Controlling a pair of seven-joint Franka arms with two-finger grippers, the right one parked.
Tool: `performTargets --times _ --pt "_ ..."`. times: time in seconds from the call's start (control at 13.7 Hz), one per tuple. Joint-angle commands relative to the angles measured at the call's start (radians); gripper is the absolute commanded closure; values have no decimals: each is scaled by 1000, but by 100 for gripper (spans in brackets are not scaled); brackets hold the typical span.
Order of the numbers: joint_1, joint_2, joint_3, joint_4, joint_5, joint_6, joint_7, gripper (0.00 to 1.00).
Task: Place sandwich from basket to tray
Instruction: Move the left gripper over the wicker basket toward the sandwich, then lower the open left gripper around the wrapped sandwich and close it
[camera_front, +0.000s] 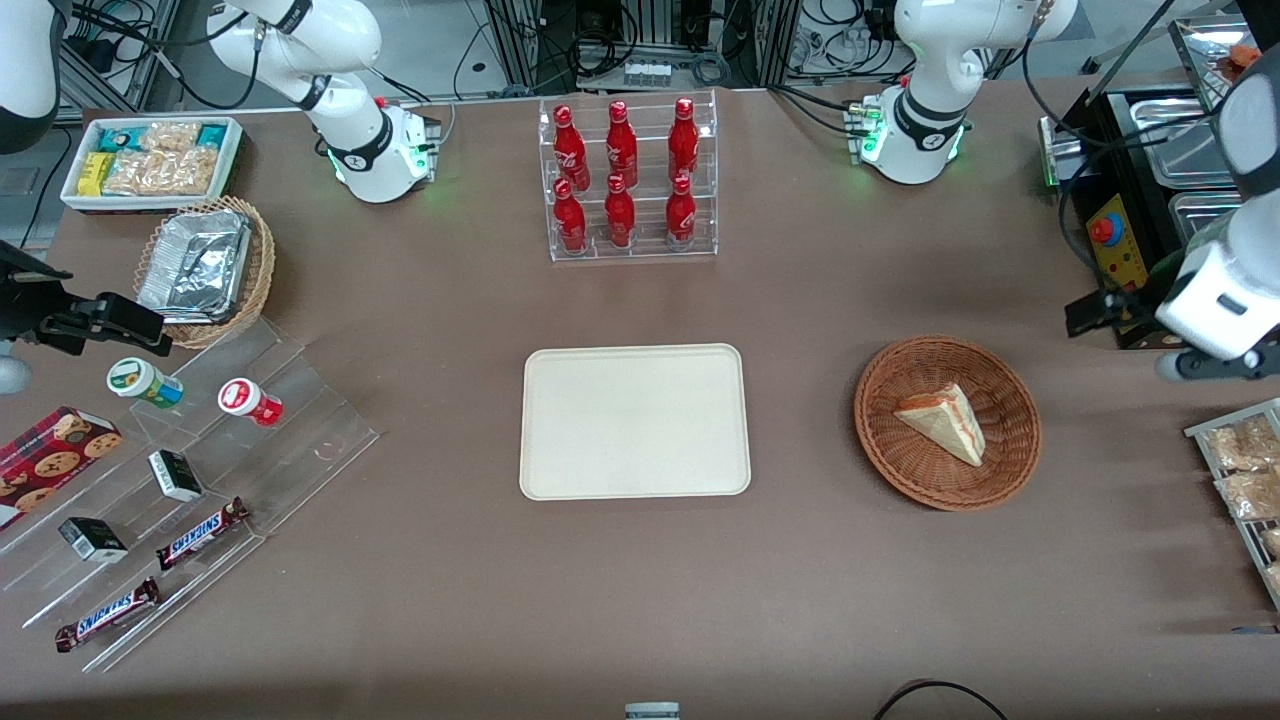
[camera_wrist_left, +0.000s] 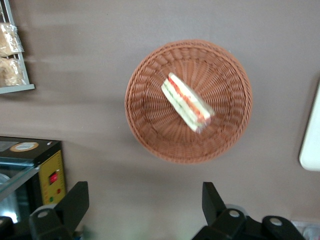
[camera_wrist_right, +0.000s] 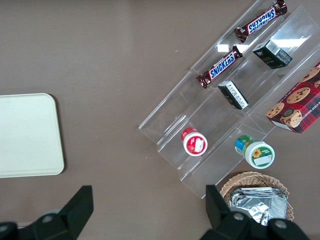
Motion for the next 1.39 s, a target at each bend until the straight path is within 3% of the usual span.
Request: performTargets --times 0.0,0.29,0.73,1.31 --pt "-5 -5 -2 -121 1 119 -170 0" --pt "-65 29 -7 -276 2 352 -477 0" --pt "-80 39 -8 -510 4 719 -724 0" --pt "-93 105 -7 -584 4 894 -805 0"
